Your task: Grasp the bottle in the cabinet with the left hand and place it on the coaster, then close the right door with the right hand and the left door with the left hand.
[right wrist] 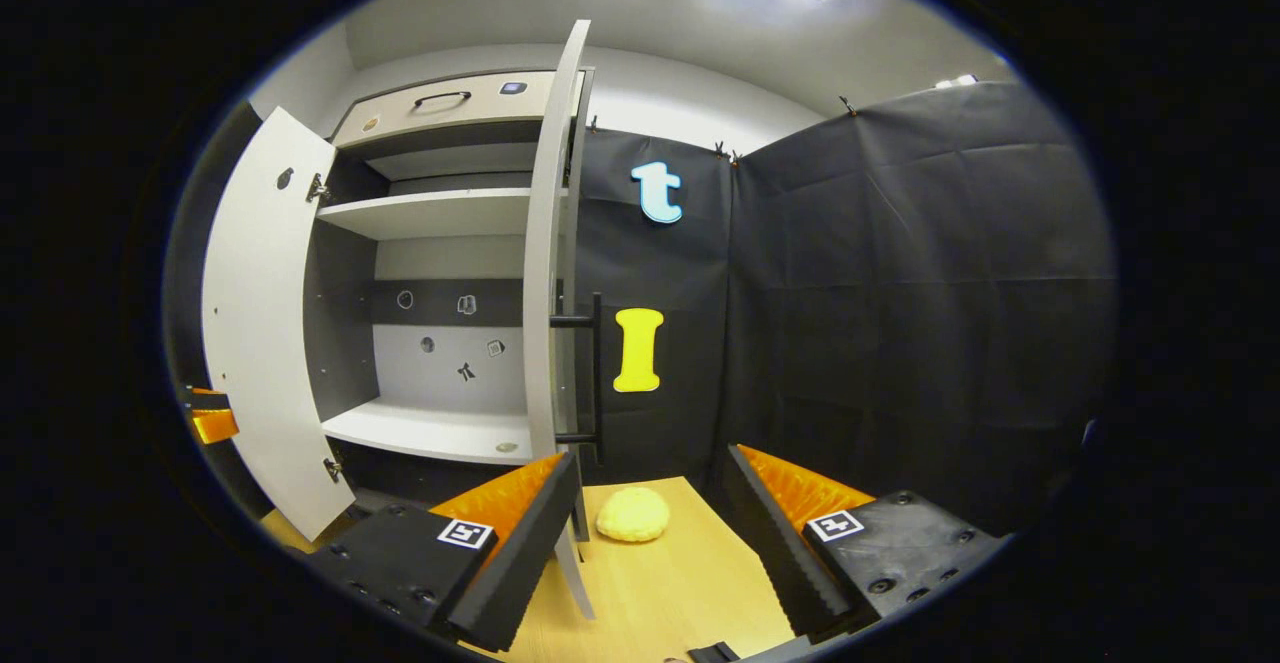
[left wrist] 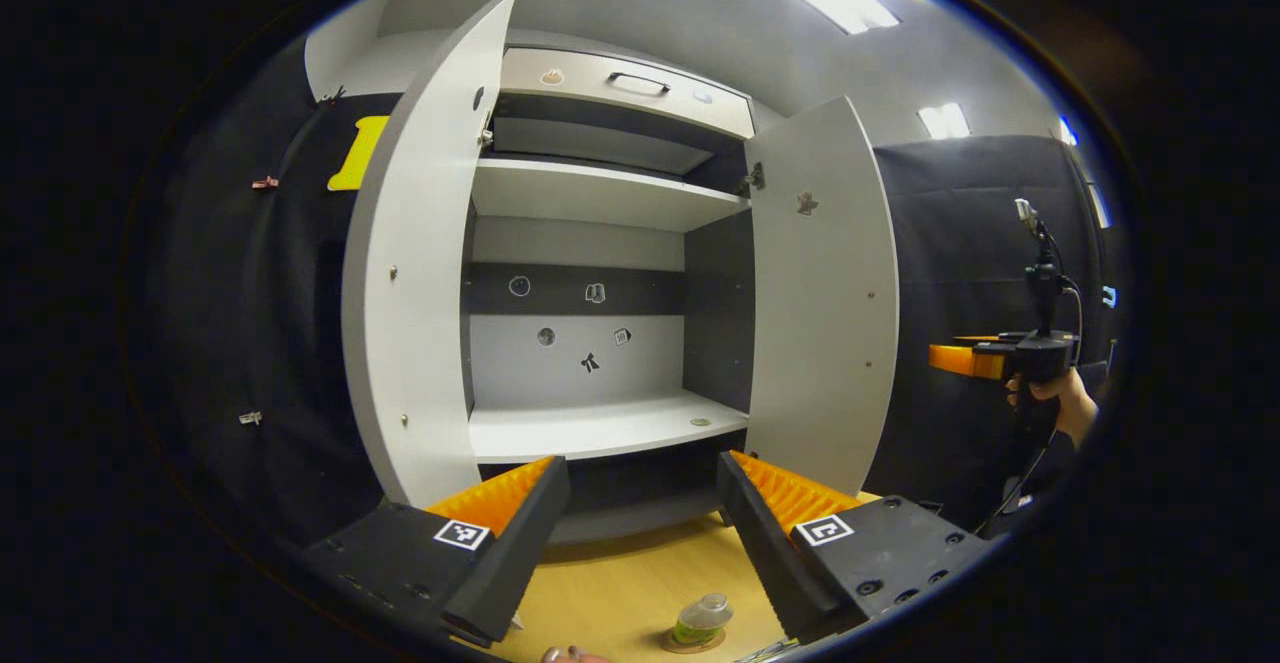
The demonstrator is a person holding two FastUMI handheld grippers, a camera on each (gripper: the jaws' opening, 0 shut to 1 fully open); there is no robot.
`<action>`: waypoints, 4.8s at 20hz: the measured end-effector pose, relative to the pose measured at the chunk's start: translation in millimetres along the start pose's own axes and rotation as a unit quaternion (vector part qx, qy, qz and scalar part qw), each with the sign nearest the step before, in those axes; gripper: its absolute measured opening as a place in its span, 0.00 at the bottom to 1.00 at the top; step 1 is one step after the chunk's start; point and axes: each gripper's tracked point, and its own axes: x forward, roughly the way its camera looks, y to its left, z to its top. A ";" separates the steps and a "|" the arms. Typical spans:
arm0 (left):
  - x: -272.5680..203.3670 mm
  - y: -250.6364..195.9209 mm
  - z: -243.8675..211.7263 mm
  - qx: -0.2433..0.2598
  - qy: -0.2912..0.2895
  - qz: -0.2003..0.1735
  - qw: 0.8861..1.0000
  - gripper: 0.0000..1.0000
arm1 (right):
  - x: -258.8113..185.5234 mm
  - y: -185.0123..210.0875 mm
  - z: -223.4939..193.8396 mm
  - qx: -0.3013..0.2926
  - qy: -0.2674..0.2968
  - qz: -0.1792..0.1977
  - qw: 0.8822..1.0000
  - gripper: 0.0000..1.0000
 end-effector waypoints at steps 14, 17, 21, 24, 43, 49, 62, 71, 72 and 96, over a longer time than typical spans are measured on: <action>-49.9 76.3 19.5 -0.016 0.015 0.148 0.989 0.95 | 51.2 30.5 6.6 -0.006 0.001 0.075 0.997 0.95; -53.4 86.9 18.0 -0.008 0.018 0.181 0.983 0.95 | 46.8 60.7 4.5 0.010 0.007 0.112 0.994 0.95; -59.4 92.7 14.1 -0.018 0.019 0.192 0.981 0.95 | 47.8 112.9 2.3 0.023 0.011 0.175 0.984 0.95; -64.9 101.1 10.4 -0.011 0.026 0.209 0.978 0.95 | 56.9 132.7 1.0 0.016 0.011 0.188 0.982 0.96; -53.4 188.3 26.0 0.016 0.000 0.259 0.966 0.95 | 51.1 175.7 -2.1 0.018 0.019 0.214 0.976 0.98; -37.2 178.2 29.0 0.006 -0.008 0.233 0.972 0.92 | 53.7 162.1 -2.2 0.011 0.019 0.186 0.982 0.98; 19.4 108.9 31.3 -0.004 -0.012 0.142 0.990 0.90 | 58.4 135.9 -6.4 0.012 0.027 0.165 0.986 0.98; 66.9 54.6 58.3 0.003 -0.051 0.067 0.996 0.97 | 52.1 104.9 -2.2 0.013 0.029 0.147 0.989 0.98; 63.6 50.6 55.3 0.001 -0.049 0.069 0.996 0.99 | 50.8 104.3 -1.5 0.014 0.028 0.148 0.989 0.98; 43.3 33.5 42.1 0.007 -0.032 0.093 0.995 0.96 | 21.3 133.5 14.0 0.025 0.025 0.204 0.978 0.98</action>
